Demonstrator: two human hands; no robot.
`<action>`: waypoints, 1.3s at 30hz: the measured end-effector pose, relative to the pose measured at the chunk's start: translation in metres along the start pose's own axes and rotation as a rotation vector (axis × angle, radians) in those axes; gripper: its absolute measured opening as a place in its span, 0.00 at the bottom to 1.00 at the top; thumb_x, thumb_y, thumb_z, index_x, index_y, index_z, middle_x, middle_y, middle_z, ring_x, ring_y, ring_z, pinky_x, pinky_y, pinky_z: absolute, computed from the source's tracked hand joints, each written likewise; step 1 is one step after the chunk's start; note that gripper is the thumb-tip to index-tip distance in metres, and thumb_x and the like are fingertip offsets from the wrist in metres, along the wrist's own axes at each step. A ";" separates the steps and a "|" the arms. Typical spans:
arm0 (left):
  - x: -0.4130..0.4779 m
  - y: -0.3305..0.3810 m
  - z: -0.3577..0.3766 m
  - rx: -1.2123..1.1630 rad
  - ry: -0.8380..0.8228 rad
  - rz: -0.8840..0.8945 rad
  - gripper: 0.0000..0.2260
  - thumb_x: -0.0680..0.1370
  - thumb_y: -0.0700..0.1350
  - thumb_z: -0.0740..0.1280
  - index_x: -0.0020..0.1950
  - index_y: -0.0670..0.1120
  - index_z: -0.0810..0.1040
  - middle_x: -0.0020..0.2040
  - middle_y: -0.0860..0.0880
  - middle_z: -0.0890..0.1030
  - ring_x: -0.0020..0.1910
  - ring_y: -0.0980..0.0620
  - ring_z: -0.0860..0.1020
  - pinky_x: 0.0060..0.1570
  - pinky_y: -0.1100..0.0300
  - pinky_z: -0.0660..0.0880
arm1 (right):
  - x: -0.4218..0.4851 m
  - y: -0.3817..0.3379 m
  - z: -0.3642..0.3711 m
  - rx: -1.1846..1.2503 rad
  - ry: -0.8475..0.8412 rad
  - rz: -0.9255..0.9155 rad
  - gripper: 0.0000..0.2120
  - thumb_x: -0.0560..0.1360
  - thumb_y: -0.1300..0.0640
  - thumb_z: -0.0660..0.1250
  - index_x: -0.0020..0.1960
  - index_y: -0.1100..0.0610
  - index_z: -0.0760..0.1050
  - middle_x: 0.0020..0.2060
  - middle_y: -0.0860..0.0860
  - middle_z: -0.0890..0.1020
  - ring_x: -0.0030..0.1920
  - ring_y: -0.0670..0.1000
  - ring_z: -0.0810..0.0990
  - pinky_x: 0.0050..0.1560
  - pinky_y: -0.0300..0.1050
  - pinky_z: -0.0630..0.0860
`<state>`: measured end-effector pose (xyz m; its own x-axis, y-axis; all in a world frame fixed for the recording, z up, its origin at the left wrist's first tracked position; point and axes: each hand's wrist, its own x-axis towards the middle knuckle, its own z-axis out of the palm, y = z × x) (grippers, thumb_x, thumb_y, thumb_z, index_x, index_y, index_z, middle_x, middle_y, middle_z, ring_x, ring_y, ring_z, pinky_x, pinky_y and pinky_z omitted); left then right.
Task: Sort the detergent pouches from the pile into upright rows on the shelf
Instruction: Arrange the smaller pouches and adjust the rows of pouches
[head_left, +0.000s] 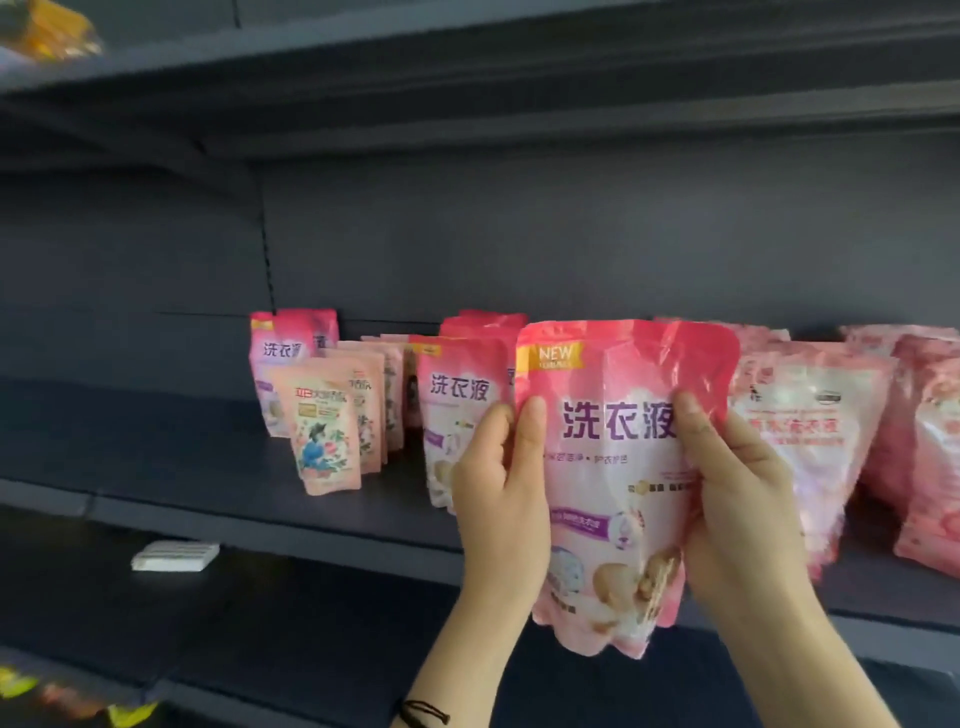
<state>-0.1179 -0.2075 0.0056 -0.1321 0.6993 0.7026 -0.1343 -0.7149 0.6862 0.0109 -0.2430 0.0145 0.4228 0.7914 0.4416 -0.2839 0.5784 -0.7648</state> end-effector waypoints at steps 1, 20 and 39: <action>0.003 -0.003 -0.016 -0.002 0.001 -0.018 0.15 0.78 0.56 0.60 0.37 0.48 0.72 0.31 0.50 0.73 0.30 0.56 0.71 0.32 0.65 0.70 | -0.005 0.010 0.015 0.008 0.000 0.004 0.08 0.71 0.50 0.70 0.46 0.53 0.83 0.42 0.52 0.86 0.42 0.51 0.85 0.42 0.49 0.82; 0.047 -0.076 -0.070 -0.184 0.055 -0.316 0.11 0.76 0.60 0.58 0.47 0.63 0.80 0.46 0.55 0.84 0.49 0.54 0.82 0.52 0.54 0.79 | -0.002 0.109 0.104 -0.214 0.337 -0.101 0.15 0.69 0.40 0.66 0.44 0.50 0.80 0.43 0.49 0.82 0.46 0.52 0.80 0.52 0.58 0.79; 0.052 -0.097 0.049 -0.165 0.219 -0.185 0.14 0.83 0.48 0.57 0.39 0.44 0.70 0.29 0.56 0.68 0.27 0.60 0.65 0.28 0.68 0.65 | 0.073 0.091 0.026 -0.337 0.475 -0.283 0.07 0.75 0.46 0.66 0.46 0.48 0.79 0.56 0.46 0.69 0.59 0.51 0.72 0.63 0.48 0.72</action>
<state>-0.0632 -0.1021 -0.0155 -0.2964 0.8142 0.4992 -0.3310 -0.5779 0.7460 -0.0061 -0.1273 -0.0109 0.7983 0.3993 0.4509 0.1473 0.5965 -0.7890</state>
